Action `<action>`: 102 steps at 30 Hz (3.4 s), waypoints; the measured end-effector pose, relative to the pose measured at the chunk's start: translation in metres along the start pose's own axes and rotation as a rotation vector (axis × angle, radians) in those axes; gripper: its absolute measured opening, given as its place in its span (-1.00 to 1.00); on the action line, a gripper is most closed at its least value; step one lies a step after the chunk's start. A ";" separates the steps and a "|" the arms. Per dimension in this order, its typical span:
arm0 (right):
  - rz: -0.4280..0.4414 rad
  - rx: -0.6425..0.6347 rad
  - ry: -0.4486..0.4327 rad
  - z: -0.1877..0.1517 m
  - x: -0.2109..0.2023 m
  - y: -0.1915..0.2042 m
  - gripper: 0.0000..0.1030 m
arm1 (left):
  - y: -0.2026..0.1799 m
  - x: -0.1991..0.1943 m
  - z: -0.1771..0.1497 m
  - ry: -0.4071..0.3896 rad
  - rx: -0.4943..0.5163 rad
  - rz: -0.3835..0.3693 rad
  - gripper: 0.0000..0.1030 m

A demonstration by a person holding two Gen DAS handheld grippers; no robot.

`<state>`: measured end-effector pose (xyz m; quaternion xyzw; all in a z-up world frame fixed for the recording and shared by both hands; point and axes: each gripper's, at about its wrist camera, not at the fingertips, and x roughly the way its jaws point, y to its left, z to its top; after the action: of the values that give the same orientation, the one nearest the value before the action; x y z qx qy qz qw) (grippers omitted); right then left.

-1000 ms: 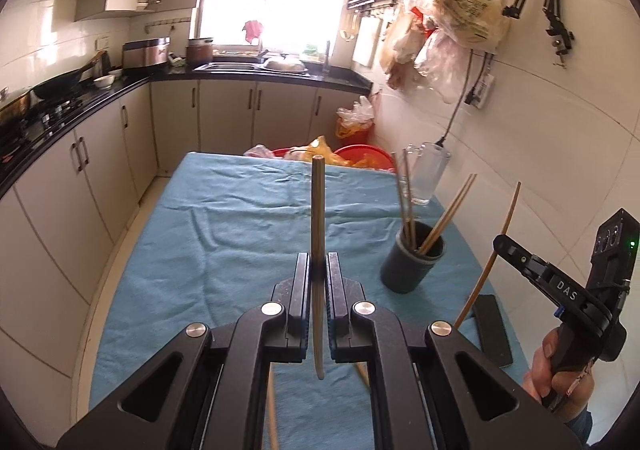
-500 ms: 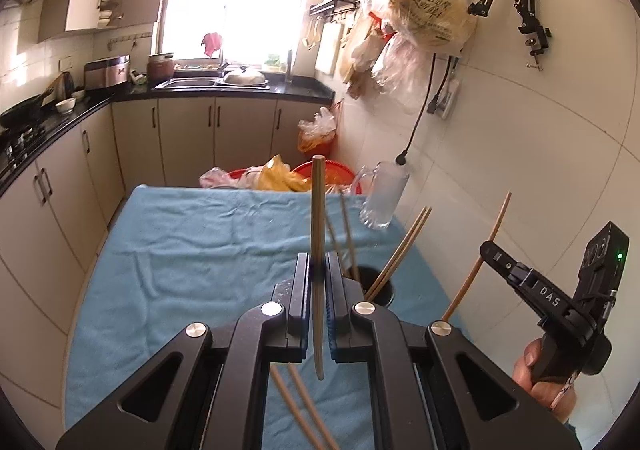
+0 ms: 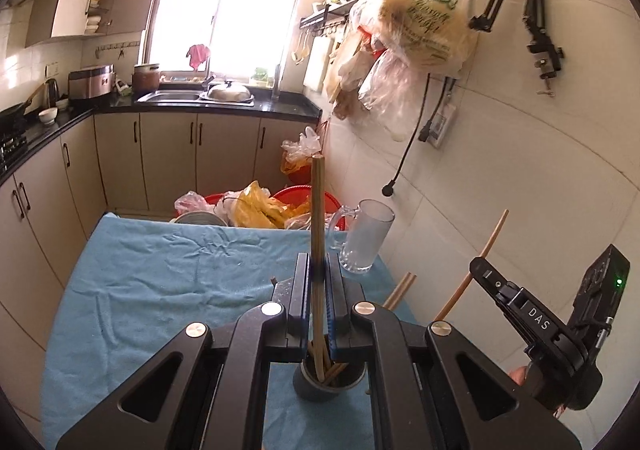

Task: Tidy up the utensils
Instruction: 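Lower the chopstick into the black cup and open the left tool while the right tool does the same, then close the right tool on a towel chopstick while the left tool closes on another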

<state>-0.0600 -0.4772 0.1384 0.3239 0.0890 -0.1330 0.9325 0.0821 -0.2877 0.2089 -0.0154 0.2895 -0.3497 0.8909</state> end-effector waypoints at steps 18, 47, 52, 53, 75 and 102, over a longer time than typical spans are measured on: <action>-0.074 -0.029 0.167 -0.041 0.065 -0.023 -0.85 | 0.021 0.069 -0.031 0.136 -0.040 -0.018 -0.88; -0.268 -0.237 0.189 -0.093 -0.028 0.016 0.91 | 0.086 -0.055 -0.094 0.084 -0.096 0.106 0.41; -0.173 -0.287 0.272 -0.129 -0.028 0.034 0.91 | 0.134 -0.068 -0.136 0.158 -0.149 0.180 0.41; -0.149 -0.284 0.283 -0.135 -0.028 0.037 0.91 | 0.145 -0.069 -0.145 0.181 -0.165 0.194 0.41; 0.004 -0.312 0.544 -0.204 -0.003 0.066 0.12 | 0.197 0.008 -0.233 0.553 -0.197 0.211 -0.55; -0.041 -0.483 0.879 -0.271 0.120 0.094 -0.43 | 0.216 0.001 -0.235 0.532 -0.210 0.248 -0.84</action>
<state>0.0610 -0.2593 -0.0474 0.1222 0.5079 0.0222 0.8524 0.0916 -0.0843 -0.0371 0.0203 0.5467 -0.1984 0.8132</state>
